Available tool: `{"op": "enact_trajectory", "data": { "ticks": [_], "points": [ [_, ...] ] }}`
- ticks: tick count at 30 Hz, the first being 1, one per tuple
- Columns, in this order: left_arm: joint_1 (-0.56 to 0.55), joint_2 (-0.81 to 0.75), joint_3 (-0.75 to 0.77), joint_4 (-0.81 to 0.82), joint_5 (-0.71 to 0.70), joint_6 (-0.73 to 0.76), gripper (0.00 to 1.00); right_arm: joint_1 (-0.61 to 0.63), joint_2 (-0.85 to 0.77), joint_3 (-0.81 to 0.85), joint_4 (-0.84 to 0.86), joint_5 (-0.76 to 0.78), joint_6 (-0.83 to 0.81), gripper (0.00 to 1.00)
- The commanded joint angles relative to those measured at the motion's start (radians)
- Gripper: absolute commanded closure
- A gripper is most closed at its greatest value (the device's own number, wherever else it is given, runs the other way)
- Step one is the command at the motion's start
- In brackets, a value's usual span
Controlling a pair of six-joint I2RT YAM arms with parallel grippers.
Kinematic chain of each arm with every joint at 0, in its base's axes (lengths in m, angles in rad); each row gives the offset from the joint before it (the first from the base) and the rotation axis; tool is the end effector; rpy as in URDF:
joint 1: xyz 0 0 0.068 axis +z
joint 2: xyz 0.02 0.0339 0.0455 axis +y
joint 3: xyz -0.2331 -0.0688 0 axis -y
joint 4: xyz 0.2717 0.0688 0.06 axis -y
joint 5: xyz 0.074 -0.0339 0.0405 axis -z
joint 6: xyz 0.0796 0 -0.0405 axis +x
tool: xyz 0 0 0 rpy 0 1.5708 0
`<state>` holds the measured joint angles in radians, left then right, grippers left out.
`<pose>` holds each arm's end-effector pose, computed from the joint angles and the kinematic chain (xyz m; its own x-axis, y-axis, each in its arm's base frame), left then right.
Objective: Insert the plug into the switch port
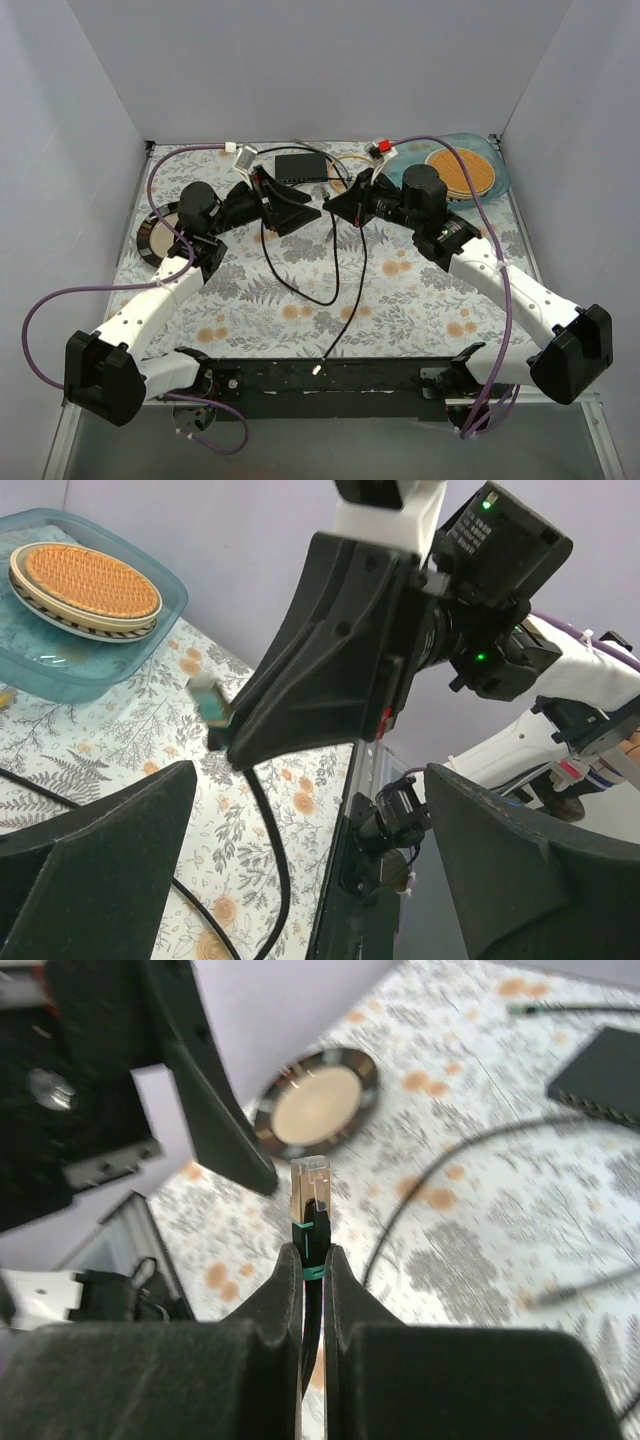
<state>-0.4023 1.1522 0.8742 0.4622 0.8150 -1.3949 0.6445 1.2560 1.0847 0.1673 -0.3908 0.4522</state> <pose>0.2804 -0.1823 0.3332 -0.8830 -0.3581 -0.3033 0.3281 -0.0092 -0.9446 0.2803 0.2486 0.3474 -0.3787 0.2208 -0.8988 -0.7722 0.4600 0.4383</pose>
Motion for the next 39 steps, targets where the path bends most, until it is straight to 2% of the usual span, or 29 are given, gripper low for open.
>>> {"op": "enact_trajectory", "data": {
  "ticks": [1,7,11,13,19,23,30,33,34,37,38,39],
  "points": [
    [-0.001,0.004,0.057,-0.023,-0.019,0.013,0.02,0.061,-0.003,0.061,-0.288,0.290,-0.178,0.99],
    [-0.003,0.040,0.106,-0.141,-0.135,0.008,0.04,0.184,0.016,0.092,-0.353,0.515,-0.237,0.99],
    [-0.024,0.082,0.167,-0.262,-0.209,0.053,0.21,0.250,0.032,0.116,-0.374,0.610,-0.257,0.99],
    [-0.046,0.112,0.209,-0.327,-0.234,0.080,0.25,0.265,0.043,0.132,-0.388,0.659,-0.267,0.99],
    [-0.105,0.181,0.278,-0.447,-0.297,0.137,0.34,0.299,0.060,0.156,-0.402,0.730,-0.277,0.99],
    [-0.141,0.211,0.307,-0.511,-0.327,0.169,0.47,0.305,0.063,0.158,-0.401,0.759,-0.273,0.99],
    [-0.158,0.219,0.304,-0.536,-0.387,0.185,0.49,0.313,0.033,0.127,-0.362,0.783,-0.259,0.99],
    [-0.159,0.225,0.299,-0.534,-0.379,0.178,0.59,0.316,0.031,0.124,-0.357,0.788,-0.251,0.99],
    [-0.162,0.228,0.299,-0.533,-0.379,0.178,0.68,0.316,0.033,0.124,-0.354,0.785,-0.253,0.99],
    [-0.168,0.238,0.295,-0.524,-0.373,0.168,0.86,0.323,0.028,0.116,-0.335,0.777,-0.242,0.99],
    [-0.168,0.238,0.289,-0.510,-0.366,0.160,1.00,0.325,0.028,0.115,-0.328,0.776,-0.238,0.99],
    [-0.168,0.231,0.284,-0.505,-0.363,0.155,1.00,0.326,0.029,0.113,-0.327,0.765,-0.236,0.99]
  ]
}}
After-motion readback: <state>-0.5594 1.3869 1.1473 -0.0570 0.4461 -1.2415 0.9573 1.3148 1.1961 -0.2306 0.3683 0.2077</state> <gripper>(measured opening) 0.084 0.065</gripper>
